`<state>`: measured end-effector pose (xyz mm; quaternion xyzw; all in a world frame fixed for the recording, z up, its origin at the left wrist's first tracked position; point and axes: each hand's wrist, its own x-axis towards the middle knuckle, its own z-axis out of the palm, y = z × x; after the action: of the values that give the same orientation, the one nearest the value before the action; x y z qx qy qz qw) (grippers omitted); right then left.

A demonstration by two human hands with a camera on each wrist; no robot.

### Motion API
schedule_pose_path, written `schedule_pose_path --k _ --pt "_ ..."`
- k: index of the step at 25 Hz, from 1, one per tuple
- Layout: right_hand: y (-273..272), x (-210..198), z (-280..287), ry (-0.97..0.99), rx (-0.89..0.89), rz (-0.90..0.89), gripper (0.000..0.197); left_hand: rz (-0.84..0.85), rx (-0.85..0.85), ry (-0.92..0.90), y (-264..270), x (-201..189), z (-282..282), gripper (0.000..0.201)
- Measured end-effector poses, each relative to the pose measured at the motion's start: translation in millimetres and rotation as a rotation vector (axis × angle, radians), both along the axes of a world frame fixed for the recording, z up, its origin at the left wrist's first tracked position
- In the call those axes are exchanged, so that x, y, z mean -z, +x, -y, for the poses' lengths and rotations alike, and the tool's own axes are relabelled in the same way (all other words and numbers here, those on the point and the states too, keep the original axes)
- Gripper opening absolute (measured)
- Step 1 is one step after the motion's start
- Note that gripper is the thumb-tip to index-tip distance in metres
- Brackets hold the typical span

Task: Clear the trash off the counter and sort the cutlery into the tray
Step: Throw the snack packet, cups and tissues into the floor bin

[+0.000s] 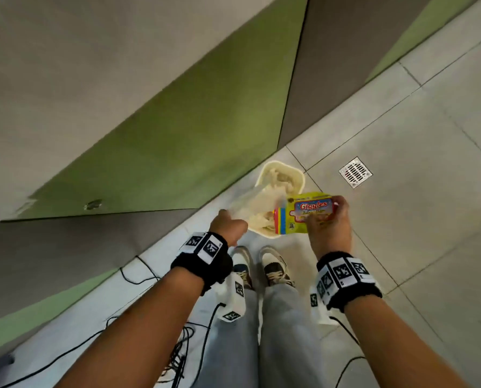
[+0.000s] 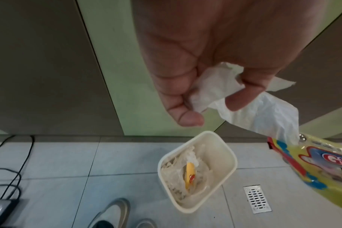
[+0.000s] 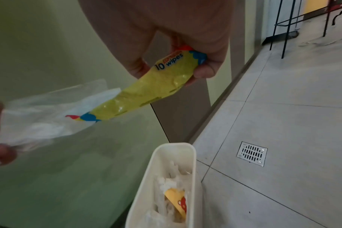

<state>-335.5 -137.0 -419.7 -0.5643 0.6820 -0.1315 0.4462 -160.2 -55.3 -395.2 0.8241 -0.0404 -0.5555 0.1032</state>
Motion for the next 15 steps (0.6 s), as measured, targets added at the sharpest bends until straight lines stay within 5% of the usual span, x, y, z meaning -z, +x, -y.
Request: schedule_pose_path --k 6,9,11,15 --pt "17 111 5 -0.089 -0.183 -0.142 0.057 -0.066 0.070 0.118 -13 128 31 0.036" --pt "27 144 17 -0.025 -0.303 -0.230 0.055 0.011 0.479 0.180 -20 165 45 0.042" --pt "37 170 24 -0.006 -0.461 -0.249 0.057 -0.003 0.568 0.166 -20 203 53 0.044" --pt "62 196 29 0.076 -0.896 -0.260 0.067 -0.109 0.174 0.136 -19 230 63 0.040"
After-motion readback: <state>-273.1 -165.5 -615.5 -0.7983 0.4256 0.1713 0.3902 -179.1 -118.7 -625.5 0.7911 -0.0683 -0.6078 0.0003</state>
